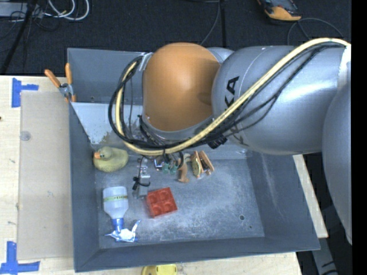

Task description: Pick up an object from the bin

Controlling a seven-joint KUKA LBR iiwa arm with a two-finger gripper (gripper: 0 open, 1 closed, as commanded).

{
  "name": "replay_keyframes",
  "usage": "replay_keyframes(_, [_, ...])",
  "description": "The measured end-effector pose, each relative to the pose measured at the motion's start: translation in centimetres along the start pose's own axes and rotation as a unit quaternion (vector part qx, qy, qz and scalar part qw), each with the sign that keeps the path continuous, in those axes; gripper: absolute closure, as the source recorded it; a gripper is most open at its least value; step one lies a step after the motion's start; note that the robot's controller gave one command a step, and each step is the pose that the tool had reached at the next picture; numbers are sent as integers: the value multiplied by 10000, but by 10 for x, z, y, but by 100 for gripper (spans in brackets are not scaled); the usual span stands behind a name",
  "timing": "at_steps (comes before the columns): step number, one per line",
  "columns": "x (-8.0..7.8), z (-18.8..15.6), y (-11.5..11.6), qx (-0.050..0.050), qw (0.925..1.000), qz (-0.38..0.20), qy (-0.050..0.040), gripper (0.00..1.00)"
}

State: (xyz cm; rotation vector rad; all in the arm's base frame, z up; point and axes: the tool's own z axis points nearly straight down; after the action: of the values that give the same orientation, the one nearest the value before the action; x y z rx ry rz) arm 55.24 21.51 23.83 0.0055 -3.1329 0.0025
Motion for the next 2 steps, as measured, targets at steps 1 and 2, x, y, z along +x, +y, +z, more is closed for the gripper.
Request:
replay_keyframes(1, [-1, -5, -1, -7, 10000, 22, -38, 0])
replay_keyframes(2, [17, 22, -12, -17, 9997, -255, -60, 0])
